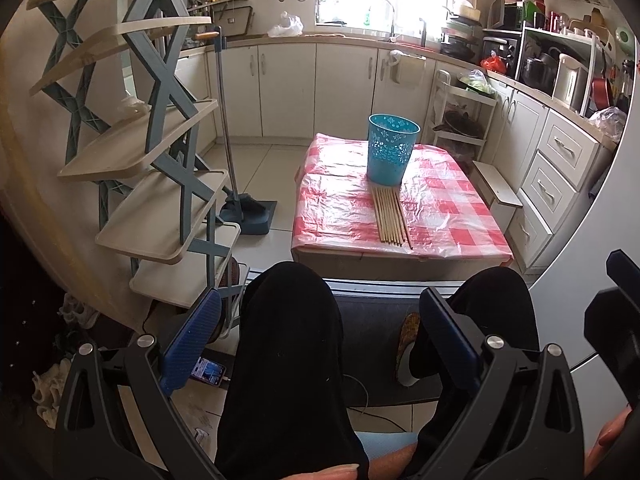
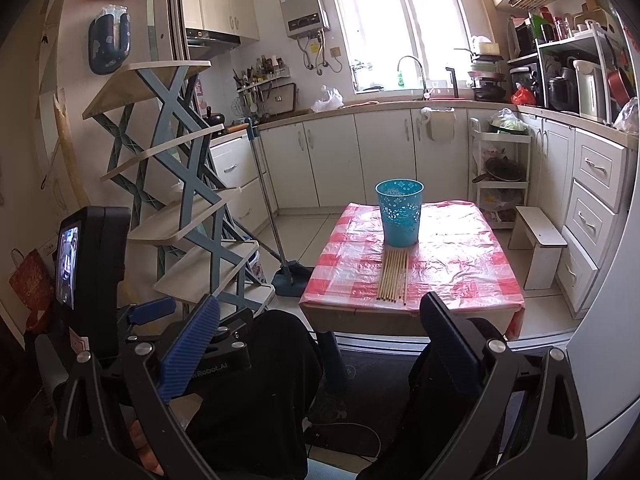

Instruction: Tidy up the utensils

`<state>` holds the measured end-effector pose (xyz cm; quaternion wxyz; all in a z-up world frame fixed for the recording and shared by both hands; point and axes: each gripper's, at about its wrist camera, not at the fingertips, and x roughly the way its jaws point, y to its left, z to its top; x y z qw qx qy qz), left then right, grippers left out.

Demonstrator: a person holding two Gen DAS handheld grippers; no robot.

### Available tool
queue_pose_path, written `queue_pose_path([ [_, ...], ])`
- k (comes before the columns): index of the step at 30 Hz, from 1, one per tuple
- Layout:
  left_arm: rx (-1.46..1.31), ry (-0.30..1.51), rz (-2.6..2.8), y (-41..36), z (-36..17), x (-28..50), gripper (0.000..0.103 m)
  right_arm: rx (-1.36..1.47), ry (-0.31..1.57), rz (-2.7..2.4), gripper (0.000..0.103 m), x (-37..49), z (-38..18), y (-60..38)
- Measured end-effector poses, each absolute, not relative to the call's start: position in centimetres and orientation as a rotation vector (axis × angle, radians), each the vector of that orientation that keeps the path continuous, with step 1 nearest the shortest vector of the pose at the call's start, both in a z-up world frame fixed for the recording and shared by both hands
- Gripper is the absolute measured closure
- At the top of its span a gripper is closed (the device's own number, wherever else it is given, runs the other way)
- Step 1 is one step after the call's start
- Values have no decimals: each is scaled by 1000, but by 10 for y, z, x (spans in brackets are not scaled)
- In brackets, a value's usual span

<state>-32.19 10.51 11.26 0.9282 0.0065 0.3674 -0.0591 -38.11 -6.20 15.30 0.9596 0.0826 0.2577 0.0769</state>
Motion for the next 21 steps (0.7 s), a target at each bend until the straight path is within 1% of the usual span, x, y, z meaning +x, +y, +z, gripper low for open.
queue_pose_path([
  [7, -9, 813, -157, 101, 92, -282, 8, 152, 543, 155, 7, -336, 135, -75],
  [9, 3, 837, -155, 99, 82, -260, 8, 152, 562, 129, 7, -309, 126, -88],
  [12, -34, 921, -176, 99, 61, -219, 8, 179, 596, 110, 7, -261, 104, -113],
  [15, -54, 961, -151, 97, 40, -175, 8, 185, 680, 87, 7, -200, 70, -136],
  [16, -42, 971, -139, 93, 33, -156, 8, 175, 703, 85, 10, -181, 60, -141],
  [17, -35, 973, -133, 89, 27, -145, 8, 164, 737, 92, 15, -154, 44, -146],
  [18, -29, 977, -124, 85, 22, -133, 8, 158, 770, 97, 28, -136, 34, -147],
  [19, -24, 982, -119, 82, 16, -118, 8, 163, 807, 107, 36, -117, 20, -151],
  [20, -20, 996, -117, 77, 8, -100, 8, 179, 848, 118, 40, -94, 5, -155],
  [21, -18, 1010, -113, 72, 0, -84, 8, 195, 886, 127, 50, -73, -10, -160],
])
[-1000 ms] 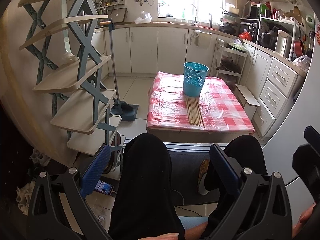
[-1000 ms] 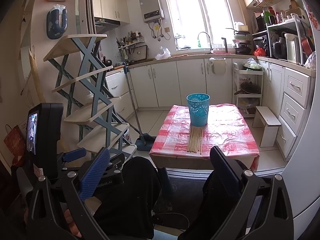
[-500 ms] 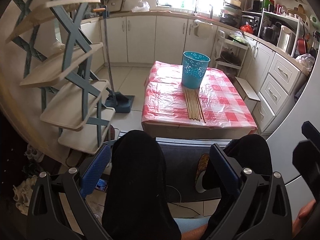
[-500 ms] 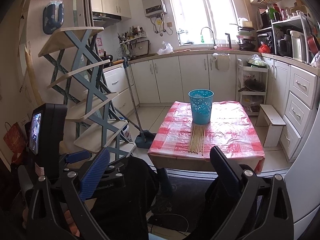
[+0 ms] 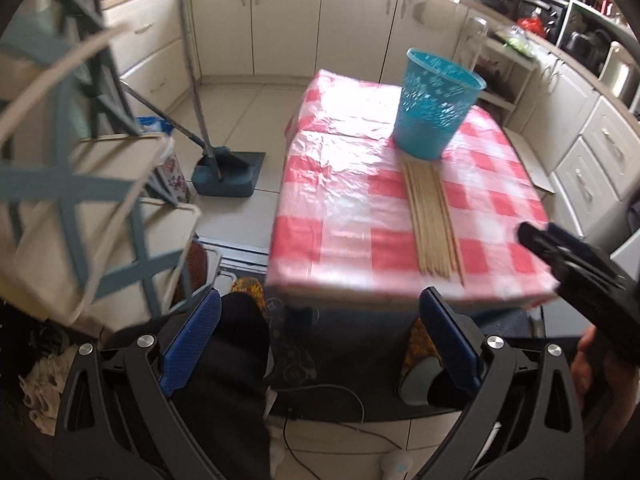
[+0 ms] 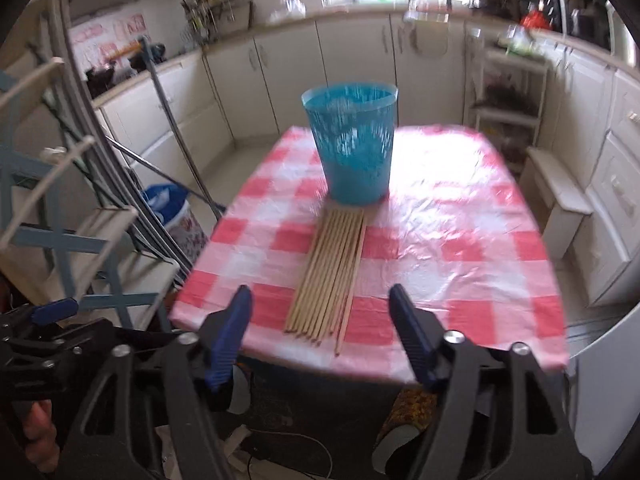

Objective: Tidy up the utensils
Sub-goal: 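Lower the left tool to the wooden sticks and grasp one stick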

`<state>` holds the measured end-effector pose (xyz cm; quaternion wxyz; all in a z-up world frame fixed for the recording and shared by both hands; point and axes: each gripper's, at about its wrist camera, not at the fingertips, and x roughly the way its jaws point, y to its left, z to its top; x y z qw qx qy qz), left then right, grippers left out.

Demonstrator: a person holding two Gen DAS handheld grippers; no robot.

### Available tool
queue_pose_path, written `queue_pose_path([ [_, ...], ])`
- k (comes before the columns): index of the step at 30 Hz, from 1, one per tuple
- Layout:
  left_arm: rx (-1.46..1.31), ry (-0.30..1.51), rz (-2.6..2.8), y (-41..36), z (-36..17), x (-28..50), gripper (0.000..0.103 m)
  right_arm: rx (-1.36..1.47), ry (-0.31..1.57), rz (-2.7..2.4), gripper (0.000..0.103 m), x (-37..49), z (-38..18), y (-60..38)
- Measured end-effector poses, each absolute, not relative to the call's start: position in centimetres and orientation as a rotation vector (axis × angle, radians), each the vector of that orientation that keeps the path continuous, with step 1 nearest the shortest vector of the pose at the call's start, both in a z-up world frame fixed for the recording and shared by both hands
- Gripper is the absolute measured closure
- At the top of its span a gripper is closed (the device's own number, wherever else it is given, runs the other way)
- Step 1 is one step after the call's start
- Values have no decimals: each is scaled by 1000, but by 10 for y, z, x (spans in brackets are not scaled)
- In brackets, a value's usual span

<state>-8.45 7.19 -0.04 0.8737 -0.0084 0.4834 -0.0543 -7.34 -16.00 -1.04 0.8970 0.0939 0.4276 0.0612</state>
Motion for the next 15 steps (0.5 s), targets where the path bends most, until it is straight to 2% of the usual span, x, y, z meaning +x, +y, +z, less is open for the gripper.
queue_pose_path([
  [1, -15, 1021, -107, 67, -8, -70, 8, 210, 919, 129, 57, -57, -23, -165],
  [4, -12, 1044, -89, 51, -30, -25, 8, 260, 1003, 110, 70, -13, -58, -178],
  [10, 35, 1075, -77, 18, -61, 48, 8, 193, 1054, 119, 79, 23, -84, -181],
  [15, 63, 1114, -96, -7, -84, 89, 8, 111, 1032, 120, 87, 35, -84, -174],
])
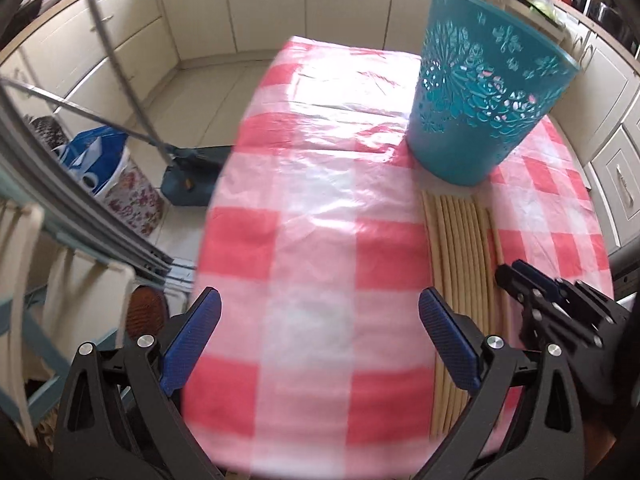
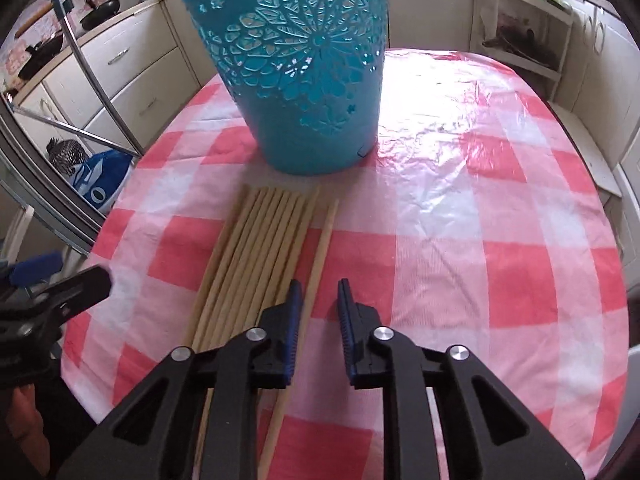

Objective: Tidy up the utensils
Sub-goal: 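Lower the left tool to the wooden sticks and grasp one stick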

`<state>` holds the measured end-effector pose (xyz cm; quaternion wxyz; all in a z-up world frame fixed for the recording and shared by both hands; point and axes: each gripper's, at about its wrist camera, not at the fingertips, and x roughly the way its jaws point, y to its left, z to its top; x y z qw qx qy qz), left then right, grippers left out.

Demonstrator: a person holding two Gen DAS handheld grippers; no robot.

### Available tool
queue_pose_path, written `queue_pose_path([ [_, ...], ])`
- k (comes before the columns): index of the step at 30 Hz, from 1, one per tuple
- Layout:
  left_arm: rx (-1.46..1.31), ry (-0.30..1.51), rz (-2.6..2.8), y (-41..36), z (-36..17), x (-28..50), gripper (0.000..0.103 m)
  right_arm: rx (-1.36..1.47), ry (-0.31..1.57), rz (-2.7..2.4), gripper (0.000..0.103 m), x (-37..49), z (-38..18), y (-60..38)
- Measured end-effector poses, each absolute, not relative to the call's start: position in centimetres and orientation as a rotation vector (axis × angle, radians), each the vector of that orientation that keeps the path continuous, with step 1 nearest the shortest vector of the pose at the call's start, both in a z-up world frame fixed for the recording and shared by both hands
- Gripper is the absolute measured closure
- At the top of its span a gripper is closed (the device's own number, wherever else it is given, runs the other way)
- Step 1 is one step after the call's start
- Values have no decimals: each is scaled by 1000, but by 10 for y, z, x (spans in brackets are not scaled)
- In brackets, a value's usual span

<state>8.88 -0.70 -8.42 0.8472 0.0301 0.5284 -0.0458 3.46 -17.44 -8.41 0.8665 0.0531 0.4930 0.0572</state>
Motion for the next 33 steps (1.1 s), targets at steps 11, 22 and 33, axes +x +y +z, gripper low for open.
queue_pose_path([
  [11, 117, 1129, -134, -46, -114, 130, 12, 44, 1061, 217, 94, 61, -88, -188],
  [22, 131, 1100, -139, -54, -116, 136, 15, -9, 1062, 244, 93, 65, -87, -185],
  [33, 160, 1109, -154, -64, -120, 132, 21, -11, 1068, 255, 93, 67, -88, -185],
])
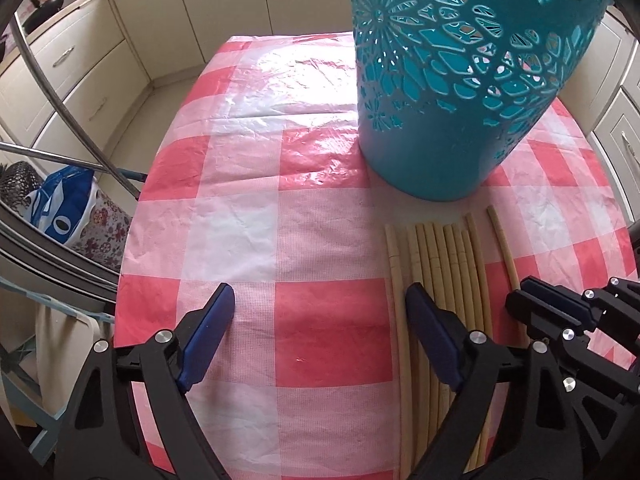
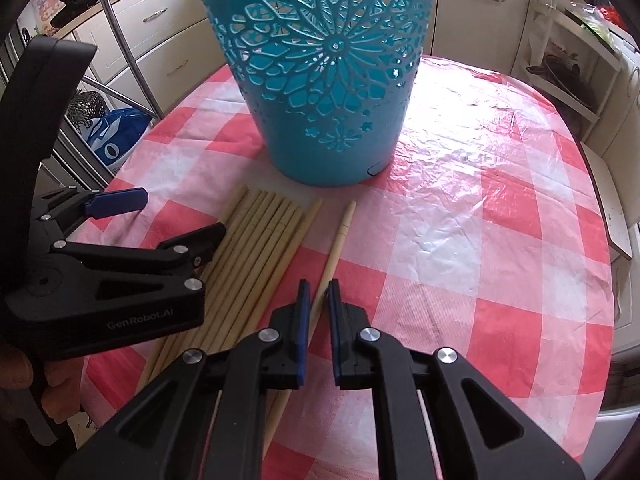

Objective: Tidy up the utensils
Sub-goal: 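Lower the left tool to the wooden sticks and grasp one stick, then lift the stick with the left tool and drop it into the teal basket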

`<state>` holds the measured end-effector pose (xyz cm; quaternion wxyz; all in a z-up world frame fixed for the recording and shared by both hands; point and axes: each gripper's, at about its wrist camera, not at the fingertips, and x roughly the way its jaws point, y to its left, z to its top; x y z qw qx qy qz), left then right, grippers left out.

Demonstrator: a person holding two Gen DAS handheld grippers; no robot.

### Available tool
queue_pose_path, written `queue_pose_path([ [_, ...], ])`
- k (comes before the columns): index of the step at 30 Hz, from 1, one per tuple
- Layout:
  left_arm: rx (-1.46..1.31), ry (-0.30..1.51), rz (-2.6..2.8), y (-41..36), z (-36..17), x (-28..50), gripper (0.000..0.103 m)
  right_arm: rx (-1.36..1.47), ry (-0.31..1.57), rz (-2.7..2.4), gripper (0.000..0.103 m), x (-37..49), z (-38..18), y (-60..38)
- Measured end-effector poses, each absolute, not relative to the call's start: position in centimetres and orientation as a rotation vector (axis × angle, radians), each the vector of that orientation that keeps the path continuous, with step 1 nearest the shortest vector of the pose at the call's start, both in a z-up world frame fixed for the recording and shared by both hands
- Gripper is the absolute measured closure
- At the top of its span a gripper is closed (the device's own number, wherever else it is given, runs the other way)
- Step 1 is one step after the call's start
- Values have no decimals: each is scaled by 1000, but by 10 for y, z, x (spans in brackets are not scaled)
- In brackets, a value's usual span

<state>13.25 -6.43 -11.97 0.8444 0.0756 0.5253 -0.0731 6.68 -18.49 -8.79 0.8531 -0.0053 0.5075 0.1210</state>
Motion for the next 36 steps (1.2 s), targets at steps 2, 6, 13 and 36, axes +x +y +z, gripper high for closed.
queue_pose_path([
  [2, 152, 1104, -157, -63, -119, 133, 25, -12, 1068, 256, 93, 67, -88, -185],
  [6, 149, 1074, -192, -62, -115, 130, 64, -29, 1065, 258, 93, 68, -88, -183],
  [13, 44, 1116, -312, -43, -96, 123, 98, 17, 1073, 264, 93, 71, -89, -188],
  [36, -227, 343, -292, -93, 122, 194, 98, 86, 1082, 272, 93, 74, -90, -195],
])
